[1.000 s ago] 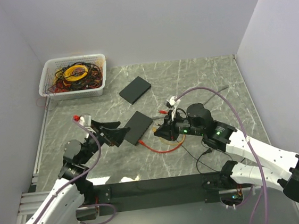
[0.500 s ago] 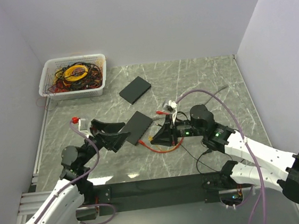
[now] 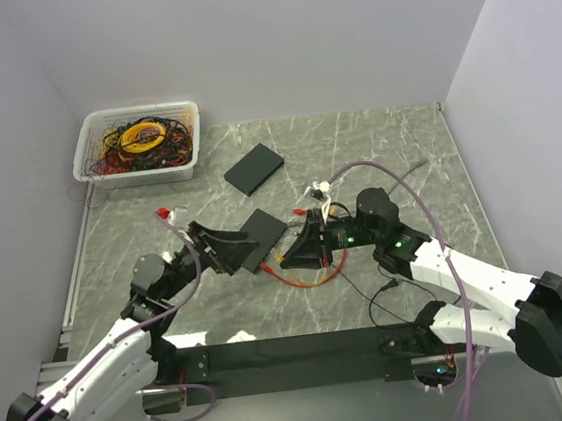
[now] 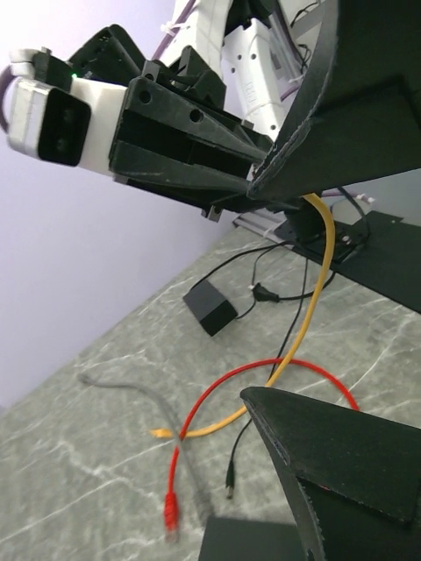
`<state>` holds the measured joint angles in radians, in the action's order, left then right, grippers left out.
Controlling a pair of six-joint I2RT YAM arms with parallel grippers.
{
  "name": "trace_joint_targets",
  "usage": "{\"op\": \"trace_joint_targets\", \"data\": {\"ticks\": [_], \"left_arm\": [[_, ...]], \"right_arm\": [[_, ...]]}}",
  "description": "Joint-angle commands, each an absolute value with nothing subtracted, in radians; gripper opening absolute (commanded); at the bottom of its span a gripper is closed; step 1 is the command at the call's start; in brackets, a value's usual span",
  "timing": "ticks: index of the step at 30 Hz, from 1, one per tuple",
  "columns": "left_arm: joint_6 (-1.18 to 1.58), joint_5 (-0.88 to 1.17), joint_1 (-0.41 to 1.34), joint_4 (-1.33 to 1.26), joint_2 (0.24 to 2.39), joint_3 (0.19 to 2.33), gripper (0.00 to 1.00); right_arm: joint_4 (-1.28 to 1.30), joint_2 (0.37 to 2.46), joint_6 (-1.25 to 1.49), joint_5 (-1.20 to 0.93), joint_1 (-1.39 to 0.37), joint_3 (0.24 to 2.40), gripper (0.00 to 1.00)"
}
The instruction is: Insert the plug into the switch port
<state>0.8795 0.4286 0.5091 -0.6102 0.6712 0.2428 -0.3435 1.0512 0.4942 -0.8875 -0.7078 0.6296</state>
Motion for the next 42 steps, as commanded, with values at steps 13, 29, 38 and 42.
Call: {"op": "trace_joint_targets", "data": {"ticks": [13,29,38,42], "left_arm": [[0.847,0.218,0.742,-0.615,0.756,0.368,0.89],[0.818,0.104,0.834,-0.514,0.861,0.454,0.01],[0.825,-0.024,0.838,-0.333,0.824,0.508,0.0],[0.853,-0.071,0.839,-0.252,0.834,0.535,0.0]], "right_arm": [[-0.394,1.101,0.462,-0.825,-0.706,0.634,0.13],[-0.391,1.077,0.46,-0.789,-0.712,0.64,0.13],[-0.23,0.973,0.348,-0.634,-0.721,0.65,0.69],[-0.152,0.936,0.282,-0.548,-0.77,0.669,0.75]]}}
